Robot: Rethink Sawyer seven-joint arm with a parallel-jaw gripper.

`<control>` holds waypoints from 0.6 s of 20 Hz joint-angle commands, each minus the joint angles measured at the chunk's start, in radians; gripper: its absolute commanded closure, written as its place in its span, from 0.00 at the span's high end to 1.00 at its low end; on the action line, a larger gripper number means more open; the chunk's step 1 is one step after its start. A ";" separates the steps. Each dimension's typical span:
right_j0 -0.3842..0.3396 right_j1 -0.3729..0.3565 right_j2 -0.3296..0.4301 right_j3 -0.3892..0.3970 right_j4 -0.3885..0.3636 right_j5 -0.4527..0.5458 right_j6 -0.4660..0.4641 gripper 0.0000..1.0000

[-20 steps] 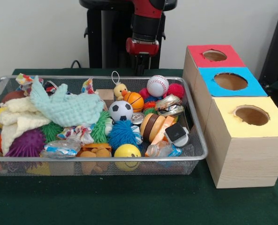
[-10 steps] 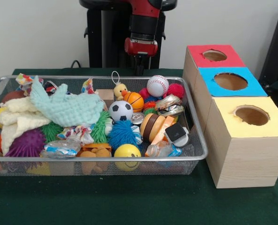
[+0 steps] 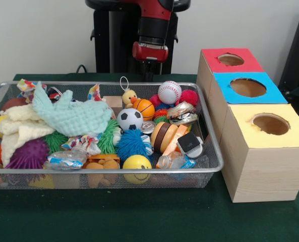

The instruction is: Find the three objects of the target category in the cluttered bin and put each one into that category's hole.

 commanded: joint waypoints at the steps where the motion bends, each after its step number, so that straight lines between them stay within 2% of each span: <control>1: -0.068 0.537 0.079 -0.465 0.306 0.496 0.312 0.00; 5: -0.074 0.551 0.080 -0.487 0.300 0.494 0.305 0.00; 12: -0.117 0.567 0.097 -0.473 0.365 0.486 0.285 0.00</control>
